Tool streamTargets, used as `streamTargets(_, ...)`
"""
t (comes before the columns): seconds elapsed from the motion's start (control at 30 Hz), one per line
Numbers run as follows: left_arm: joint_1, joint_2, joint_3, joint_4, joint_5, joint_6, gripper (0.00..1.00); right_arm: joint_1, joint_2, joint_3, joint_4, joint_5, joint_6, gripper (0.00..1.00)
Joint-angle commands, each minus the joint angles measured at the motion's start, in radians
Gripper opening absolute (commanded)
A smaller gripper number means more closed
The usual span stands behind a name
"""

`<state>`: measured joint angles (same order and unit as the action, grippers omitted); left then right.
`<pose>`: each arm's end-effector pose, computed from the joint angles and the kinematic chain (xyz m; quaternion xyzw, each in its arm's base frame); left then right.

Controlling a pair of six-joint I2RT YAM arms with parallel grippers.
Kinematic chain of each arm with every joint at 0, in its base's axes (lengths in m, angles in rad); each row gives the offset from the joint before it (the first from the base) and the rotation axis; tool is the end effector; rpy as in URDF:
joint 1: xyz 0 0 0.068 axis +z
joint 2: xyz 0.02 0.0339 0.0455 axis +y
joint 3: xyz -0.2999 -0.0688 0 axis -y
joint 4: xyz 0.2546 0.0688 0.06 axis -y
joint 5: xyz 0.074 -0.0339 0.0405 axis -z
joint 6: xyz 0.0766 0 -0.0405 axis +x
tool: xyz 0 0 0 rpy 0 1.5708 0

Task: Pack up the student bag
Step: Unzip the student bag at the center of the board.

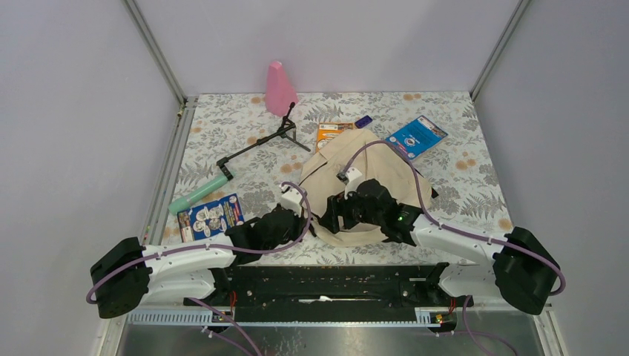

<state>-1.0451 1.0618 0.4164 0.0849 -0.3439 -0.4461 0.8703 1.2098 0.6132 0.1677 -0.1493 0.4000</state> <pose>0.1413 -0.1921 0.1925 0.1753 0.8482 -0.2135 0.4519 0.1812 0.2326 0.2384 -0.2347 0.8066 0.3703 0.3966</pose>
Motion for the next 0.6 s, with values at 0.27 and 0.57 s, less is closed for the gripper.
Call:
streamTargets(0.27, 0.013, -0.021, 0.021, 0.03, 0.022, -0.005, 0.0, 0.067, 0.073, 0.045, -0.024, 0.133, -0.098, 0.73)
streamTargets(0.57, 0.013, -0.027, 0.022, 0.021, 0.014, -0.009, 0.0, 0.067, 0.119, 0.086, -0.045, 0.206, -0.079, 0.39)
